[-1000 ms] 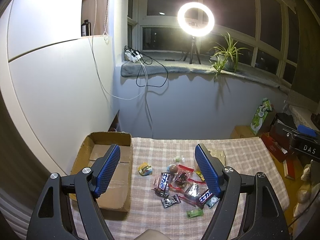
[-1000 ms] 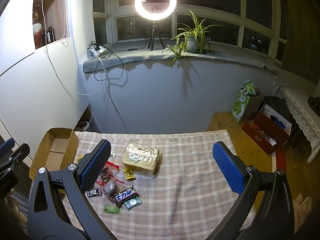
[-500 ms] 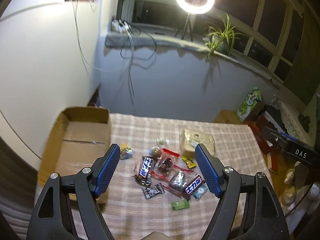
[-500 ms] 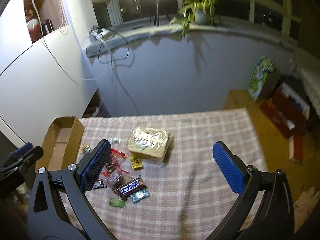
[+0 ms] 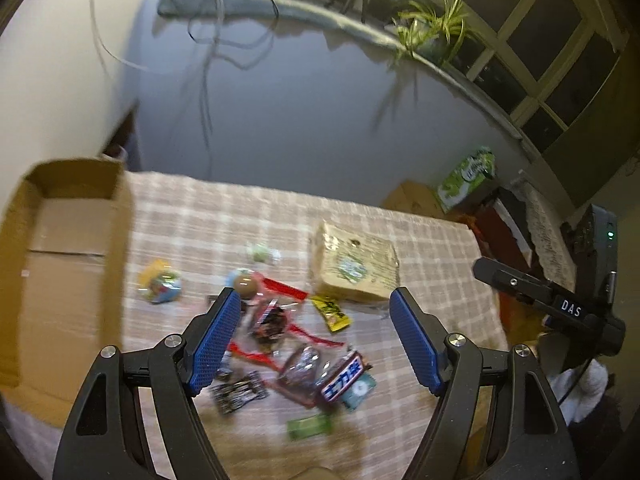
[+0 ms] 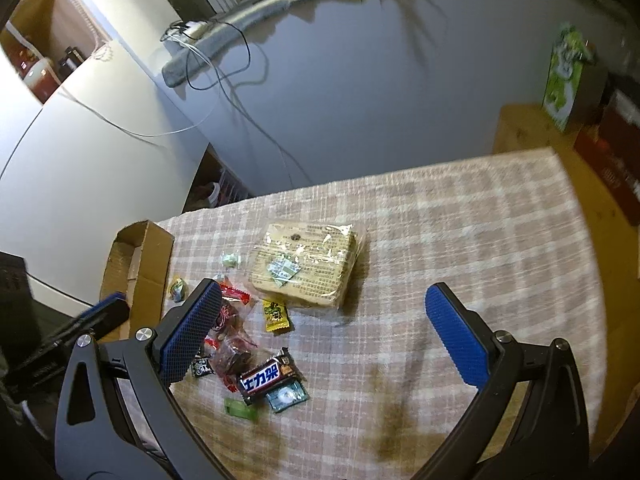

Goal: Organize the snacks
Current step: 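Move the left tool to the wrapped bread loaf and close on it, then carry the bread loaf with the left tool into the cardboard box and release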

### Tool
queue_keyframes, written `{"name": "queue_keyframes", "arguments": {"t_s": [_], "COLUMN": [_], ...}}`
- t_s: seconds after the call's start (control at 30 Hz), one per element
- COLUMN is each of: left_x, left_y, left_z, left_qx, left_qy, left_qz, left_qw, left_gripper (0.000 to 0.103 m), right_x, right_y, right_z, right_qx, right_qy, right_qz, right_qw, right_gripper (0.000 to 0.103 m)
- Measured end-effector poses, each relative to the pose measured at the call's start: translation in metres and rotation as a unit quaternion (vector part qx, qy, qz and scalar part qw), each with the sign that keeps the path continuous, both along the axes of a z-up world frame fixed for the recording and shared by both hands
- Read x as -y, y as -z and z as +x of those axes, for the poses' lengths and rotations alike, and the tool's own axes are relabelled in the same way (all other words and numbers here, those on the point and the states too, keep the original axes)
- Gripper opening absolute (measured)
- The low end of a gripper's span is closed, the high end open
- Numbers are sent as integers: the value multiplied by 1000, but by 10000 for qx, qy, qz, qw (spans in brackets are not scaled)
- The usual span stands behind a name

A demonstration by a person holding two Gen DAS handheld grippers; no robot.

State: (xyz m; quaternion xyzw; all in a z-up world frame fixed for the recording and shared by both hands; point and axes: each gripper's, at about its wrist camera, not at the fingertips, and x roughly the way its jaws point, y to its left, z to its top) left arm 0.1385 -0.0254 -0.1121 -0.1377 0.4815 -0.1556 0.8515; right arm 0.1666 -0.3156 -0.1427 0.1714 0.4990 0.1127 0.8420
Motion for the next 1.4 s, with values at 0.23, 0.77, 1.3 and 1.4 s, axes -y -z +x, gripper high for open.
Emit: {"name": "queue_keyframes", "arguments": {"t_s": [0.23, 0.77, 1.3, 1.4], "left_x": [25, 44, 67, 71], "left_y": [35, 80, 91, 89], "left_z": [35, 80, 93, 90], "left_qx": [-526, -1101, -1201, -1141], "left_qy": [296, 620, 1061, 1080], "left_qz": [-245, -277, -65, -45], "left_qw": [9979, 9916, 9871, 9876], "left_gripper": [73, 51, 45, 45], "right_x": [6, -8, -14, -16], "right_y": [45, 85, 105, 101], "right_z": [31, 66, 73, 72], "right_qx": [-678, -1153, -1495, -1461], "right_qy": [-9, -148, -304, -297], "right_qz": [464, 942, 1142, 1121], "right_qw": [9966, 9887, 9817, 9824], "right_gripper": [103, 88, 58, 57]}}
